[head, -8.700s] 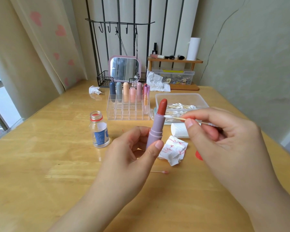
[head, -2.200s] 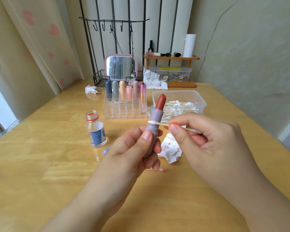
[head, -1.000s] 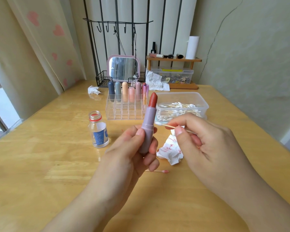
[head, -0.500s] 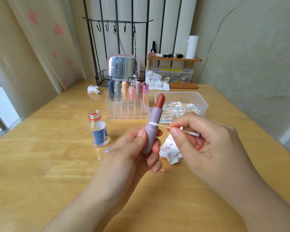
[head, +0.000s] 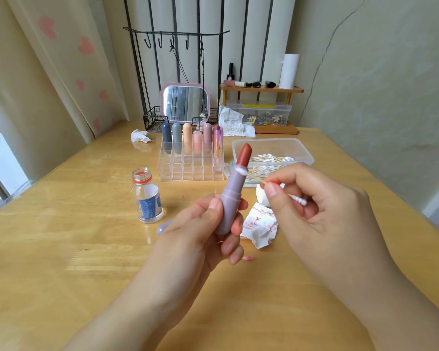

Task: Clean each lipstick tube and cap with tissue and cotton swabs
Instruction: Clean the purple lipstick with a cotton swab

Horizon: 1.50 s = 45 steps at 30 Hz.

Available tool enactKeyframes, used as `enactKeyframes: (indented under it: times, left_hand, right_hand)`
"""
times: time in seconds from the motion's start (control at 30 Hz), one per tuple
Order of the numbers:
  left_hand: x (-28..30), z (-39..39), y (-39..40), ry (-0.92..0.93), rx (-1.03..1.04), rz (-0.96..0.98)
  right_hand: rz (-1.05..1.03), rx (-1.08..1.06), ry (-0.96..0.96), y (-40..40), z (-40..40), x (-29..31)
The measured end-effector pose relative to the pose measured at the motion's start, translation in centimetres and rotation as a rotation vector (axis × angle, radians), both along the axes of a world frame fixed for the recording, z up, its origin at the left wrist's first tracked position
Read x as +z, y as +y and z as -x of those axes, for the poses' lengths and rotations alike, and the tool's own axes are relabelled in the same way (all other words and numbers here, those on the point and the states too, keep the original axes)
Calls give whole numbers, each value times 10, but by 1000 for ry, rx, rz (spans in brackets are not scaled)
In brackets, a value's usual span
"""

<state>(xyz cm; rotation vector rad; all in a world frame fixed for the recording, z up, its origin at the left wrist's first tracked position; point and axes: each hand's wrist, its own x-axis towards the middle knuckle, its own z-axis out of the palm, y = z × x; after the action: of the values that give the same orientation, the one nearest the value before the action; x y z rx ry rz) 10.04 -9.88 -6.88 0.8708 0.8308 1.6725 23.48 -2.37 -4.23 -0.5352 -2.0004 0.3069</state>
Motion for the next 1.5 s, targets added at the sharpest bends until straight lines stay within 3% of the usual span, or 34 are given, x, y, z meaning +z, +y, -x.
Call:
enactKeyframes:
  times: [0.57, 1.03, 1.5]
  left_hand:
    - [2, 0, -3, 164, 79, 14]
    - [-3, 0, -3, 464, 262, 35]
    - [-6, 0, -3, 710, 501, -60]
  right_hand:
    - [18, 66, -21, -6, 3, -2]
    - [13, 6, 7, 0, 1, -3]
    - [4, 39, -10, -5, 1, -2]
